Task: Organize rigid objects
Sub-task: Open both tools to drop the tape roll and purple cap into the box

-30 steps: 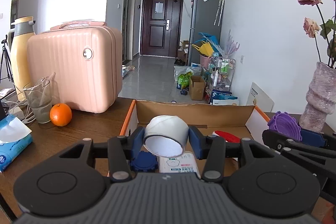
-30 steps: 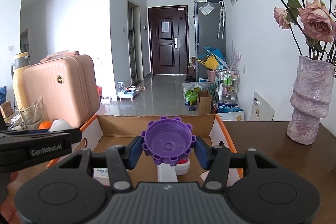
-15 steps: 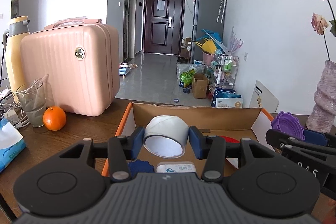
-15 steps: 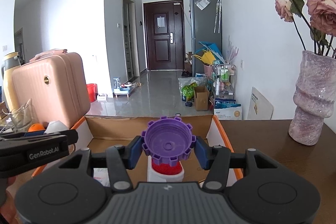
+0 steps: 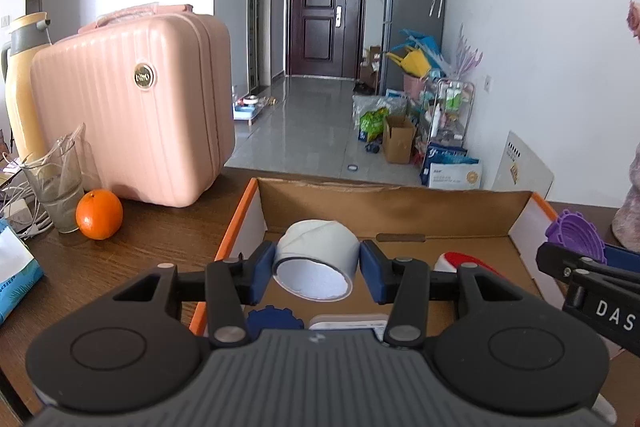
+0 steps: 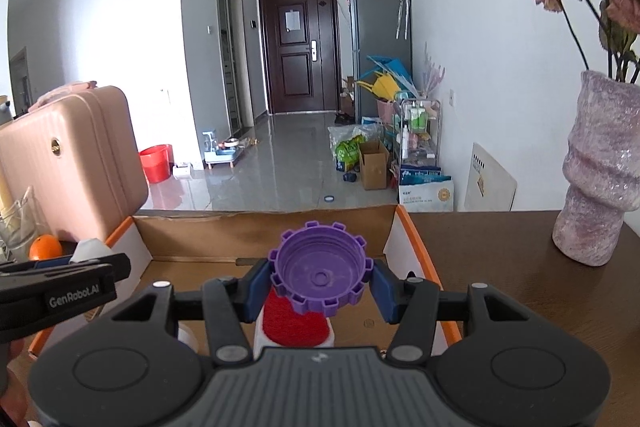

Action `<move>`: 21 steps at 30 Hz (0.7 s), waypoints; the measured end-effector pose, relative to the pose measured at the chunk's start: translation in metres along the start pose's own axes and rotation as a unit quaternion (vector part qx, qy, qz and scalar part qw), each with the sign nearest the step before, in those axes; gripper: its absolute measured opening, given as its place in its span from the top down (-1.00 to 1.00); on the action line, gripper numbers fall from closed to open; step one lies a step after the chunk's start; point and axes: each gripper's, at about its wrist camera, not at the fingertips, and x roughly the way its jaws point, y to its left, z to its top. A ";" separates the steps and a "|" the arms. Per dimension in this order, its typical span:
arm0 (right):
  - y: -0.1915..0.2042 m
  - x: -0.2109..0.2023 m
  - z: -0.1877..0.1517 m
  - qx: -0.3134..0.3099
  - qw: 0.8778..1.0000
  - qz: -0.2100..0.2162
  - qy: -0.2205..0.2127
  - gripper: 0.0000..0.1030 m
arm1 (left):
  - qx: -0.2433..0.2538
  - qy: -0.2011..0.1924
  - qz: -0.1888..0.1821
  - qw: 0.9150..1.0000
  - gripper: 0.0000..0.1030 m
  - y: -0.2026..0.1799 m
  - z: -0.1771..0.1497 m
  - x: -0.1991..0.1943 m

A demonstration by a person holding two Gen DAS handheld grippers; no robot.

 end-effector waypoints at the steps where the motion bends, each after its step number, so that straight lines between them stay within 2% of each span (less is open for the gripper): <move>1: -0.001 0.002 0.000 0.001 1.000 -0.001 0.003 -0.03 | 0.000 0.004 0.001 1.000 0.08 0.000 0.000 0.003; 7: -0.005 0.014 -0.003 0.002 1.000 -0.009 0.017 -0.03 | -0.001 0.015 0.009 1.000 0.08 0.006 -0.001 0.015; 10: -0.004 0.017 -0.004 0.001 1.000 -0.007 0.023 -0.04 | -0.001 0.022 0.001 1.000 0.06 0.008 -0.001 0.018; 11: -0.004 0.017 -0.004 0.001 1.000 -0.008 0.023 -0.08 | 0.000 0.022 0.001 1.000 -0.01 0.008 -0.001 0.017; 12: -0.004 0.016 -0.005 0.000 1.000 -0.009 0.024 -0.34 | 0.003 0.021 -0.001 1.000 -0.26 0.008 -0.001 0.016; 13: -0.005 0.015 -0.005 -0.001 1.000 -0.011 0.022 -0.70 | 0.004 0.018 0.000 1.000 -0.41 0.008 -0.001 0.015; 14: -0.006 0.012 -0.005 0.000 1.000 -0.011 0.015 -0.82 | 0.004 0.011 0.005 1.000 -0.68 0.008 -0.001 0.012; 15: -0.007 0.010 -0.004 0.000 1.000 -0.011 0.009 -0.89 | 0.004 0.006 0.009 1.000 -0.86 0.009 0.000 0.010; 17: -0.007 0.007 -0.002 0.001 1.000 -0.010 0.006 -0.90 | 0.004 -0.002 0.012 1.000 -1.00 0.009 0.001 0.006; 19: -0.008 0.005 -0.002 0.005 1.000 -0.010 0.004 -1.00 | 0.000 -0.004 0.014 1.000 -1.00 0.011 0.003 0.004; 21: -0.009 0.005 -0.001 0.006 1.000 -0.012 0.004 -1.00 | -0.002 -0.003 0.013 1.000 -1.00 0.012 0.003 0.003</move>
